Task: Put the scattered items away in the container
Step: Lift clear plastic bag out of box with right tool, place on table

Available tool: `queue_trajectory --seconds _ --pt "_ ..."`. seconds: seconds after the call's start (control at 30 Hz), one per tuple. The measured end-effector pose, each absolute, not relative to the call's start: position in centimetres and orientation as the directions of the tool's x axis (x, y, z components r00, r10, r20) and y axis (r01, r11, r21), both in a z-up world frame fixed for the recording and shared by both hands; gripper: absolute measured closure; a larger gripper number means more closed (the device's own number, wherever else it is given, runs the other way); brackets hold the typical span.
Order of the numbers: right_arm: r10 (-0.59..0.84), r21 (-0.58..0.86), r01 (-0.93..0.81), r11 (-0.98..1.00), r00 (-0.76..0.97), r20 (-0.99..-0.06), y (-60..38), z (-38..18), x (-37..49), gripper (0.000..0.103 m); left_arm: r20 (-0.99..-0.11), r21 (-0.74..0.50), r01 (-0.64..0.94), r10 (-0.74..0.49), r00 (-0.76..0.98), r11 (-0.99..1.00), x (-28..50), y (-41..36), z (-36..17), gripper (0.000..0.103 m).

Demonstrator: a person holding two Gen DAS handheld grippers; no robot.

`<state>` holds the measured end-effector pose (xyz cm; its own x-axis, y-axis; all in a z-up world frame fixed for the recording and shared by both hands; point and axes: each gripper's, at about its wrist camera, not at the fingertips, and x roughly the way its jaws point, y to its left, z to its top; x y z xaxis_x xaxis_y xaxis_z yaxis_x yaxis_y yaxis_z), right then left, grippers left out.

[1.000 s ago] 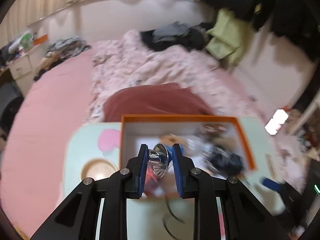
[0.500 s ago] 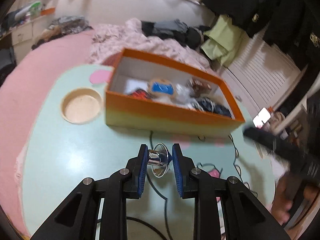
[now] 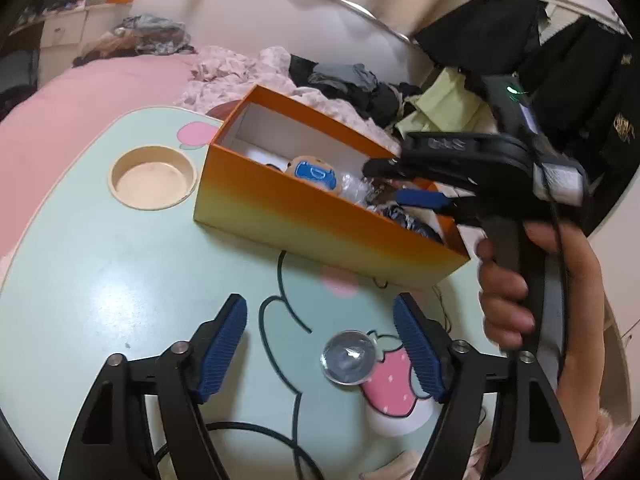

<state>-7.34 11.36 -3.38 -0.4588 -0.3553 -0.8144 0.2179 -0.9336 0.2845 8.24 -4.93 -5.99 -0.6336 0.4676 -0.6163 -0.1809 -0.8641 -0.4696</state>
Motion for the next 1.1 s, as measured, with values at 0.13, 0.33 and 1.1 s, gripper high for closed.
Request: queue_trajectory --seconds 0.13,0.33,1.1 --pt "-0.349 0.286 0.206 -0.936 -0.424 -0.836 10.7 -4.5 -8.5 0.049 -0.627 -0.426 -0.173 0.428 -0.651 -0.888 8.7 -4.8 -6.1 0.027" --pt "-0.323 0.268 0.190 -0.945 -0.391 -0.862 10.1 -6.2 -9.6 0.067 -0.643 -0.392 -0.173 0.403 -0.651 -0.904 9.5 -4.5 -6.0 0.022" --pt "-0.456 0.332 0.325 -0.885 -0.470 -0.755 14.8 -3.1 5.1 0.067 -0.646 -0.393 -0.246 0.456 -0.612 -0.886 10.2 -4.6 -3.4 0.017"
